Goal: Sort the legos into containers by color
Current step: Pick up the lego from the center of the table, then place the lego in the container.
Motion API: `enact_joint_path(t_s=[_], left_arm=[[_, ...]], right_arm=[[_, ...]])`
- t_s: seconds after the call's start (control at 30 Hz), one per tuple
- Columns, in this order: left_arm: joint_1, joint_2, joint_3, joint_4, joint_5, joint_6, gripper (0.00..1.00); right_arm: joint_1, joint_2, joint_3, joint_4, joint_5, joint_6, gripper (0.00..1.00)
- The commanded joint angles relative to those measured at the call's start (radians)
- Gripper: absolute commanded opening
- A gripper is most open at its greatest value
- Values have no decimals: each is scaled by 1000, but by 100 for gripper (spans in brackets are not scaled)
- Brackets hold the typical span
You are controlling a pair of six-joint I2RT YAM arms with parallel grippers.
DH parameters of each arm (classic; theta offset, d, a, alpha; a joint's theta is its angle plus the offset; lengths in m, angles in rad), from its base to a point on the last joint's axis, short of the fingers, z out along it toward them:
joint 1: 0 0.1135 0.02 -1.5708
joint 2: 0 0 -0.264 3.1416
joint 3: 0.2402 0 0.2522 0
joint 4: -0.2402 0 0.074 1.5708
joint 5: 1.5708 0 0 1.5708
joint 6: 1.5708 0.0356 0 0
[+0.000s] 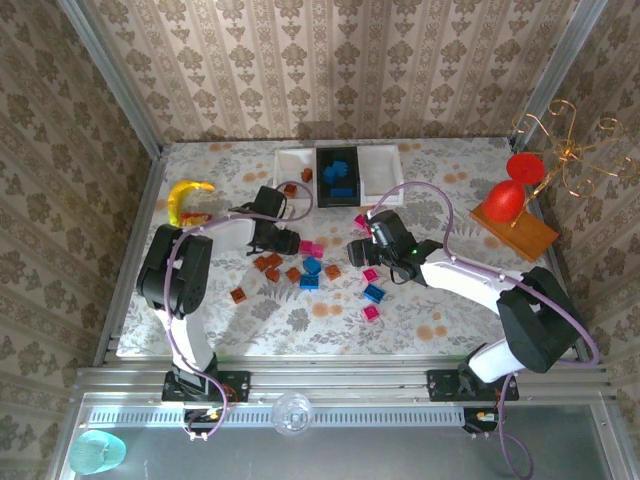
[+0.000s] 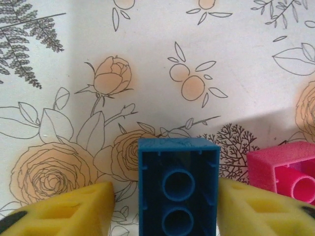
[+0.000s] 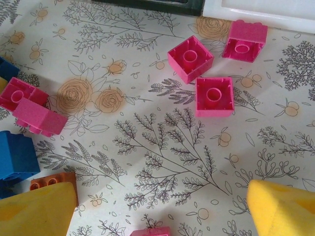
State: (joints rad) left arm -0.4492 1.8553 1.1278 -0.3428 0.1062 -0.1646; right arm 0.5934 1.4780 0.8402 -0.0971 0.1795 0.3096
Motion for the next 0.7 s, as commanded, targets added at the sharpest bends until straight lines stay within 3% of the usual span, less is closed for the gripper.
enact_joint_path(t_s=[0.0,0.2,0.33,0.5,0.67], left_arm=[[-2,36,39,18,11,8,48],[-2,-104,-46,220,-16,-63,31],[-43,-158,-31,331,7,-80,29],[-83,-53,180,265,-2,-42,29],[-96,114,408,197,-13,2,31]], right_arm=[[-5,-36,-18,8,30,-3,91],[-12,-80,-38,15,68,-1,92],[-34,-131,-69,64,140,36,93],[-44,-147,-71,134,239,68,96],[-44,-145,-51,131,254,68,96]])
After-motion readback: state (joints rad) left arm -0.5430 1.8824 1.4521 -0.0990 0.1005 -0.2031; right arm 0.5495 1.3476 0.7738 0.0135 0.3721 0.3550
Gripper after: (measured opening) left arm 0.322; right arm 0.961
